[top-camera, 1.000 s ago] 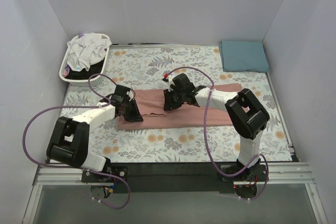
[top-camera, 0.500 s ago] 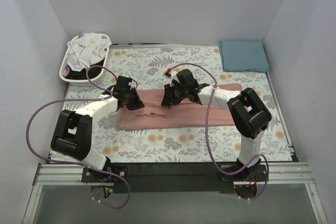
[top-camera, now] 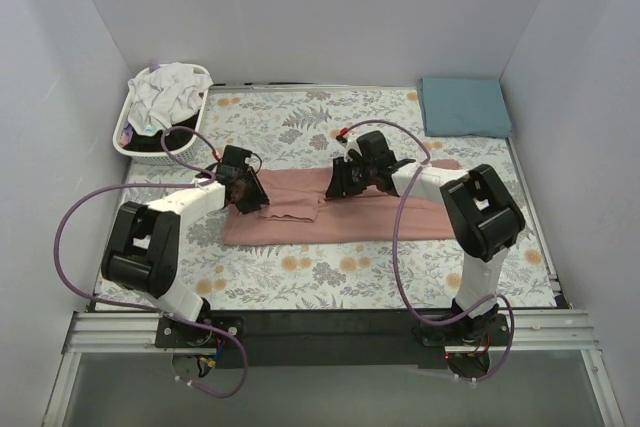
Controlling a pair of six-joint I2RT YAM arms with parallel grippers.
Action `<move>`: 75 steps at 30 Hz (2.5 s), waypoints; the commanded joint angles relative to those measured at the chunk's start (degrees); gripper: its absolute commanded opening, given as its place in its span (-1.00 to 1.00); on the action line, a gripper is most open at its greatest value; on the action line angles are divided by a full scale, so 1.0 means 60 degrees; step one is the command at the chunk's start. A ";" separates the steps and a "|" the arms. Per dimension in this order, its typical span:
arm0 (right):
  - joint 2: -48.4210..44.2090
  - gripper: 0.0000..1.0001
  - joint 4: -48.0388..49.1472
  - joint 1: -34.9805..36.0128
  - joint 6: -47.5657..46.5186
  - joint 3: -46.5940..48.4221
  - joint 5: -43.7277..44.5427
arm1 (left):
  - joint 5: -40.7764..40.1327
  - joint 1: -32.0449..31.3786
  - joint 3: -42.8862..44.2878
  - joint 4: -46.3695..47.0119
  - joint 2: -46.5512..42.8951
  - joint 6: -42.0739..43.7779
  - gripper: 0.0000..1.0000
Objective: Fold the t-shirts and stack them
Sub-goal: Fold the tshirt
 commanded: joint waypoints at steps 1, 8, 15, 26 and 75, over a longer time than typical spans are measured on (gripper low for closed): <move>-0.1529 -0.28 -0.0650 0.0067 -0.0789 -0.0260 0.1022 | -0.1051 0.0063 0.0339 -0.0896 -0.1311 0.0011 -0.37; -0.2892 -0.25 -0.2688 0.0082 -0.1494 -0.1489 0.3104 | -0.1564 0.0049 -0.0671 -0.2011 -0.2484 -0.1073 -0.18; -0.3523 -0.25 -0.3128 0.0125 -0.1611 -0.2750 0.3398 | -0.2004 0.0326 -0.1112 -0.1689 -0.1315 -0.1295 -0.39; -0.3070 -0.24 -0.3333 0.2203 -0.0324 -0.3792 0.2489 | -0.2237 0.1147 0.3596 -0.1483 0.3577 0.0506 -0.40; 0.5881 -0.10 -0.1399 -0.1192 0.0000 0.8864 0.0997 | -0.0685 0.1060 -0.1727 -0.0341 -0.4111 0.2133 0.63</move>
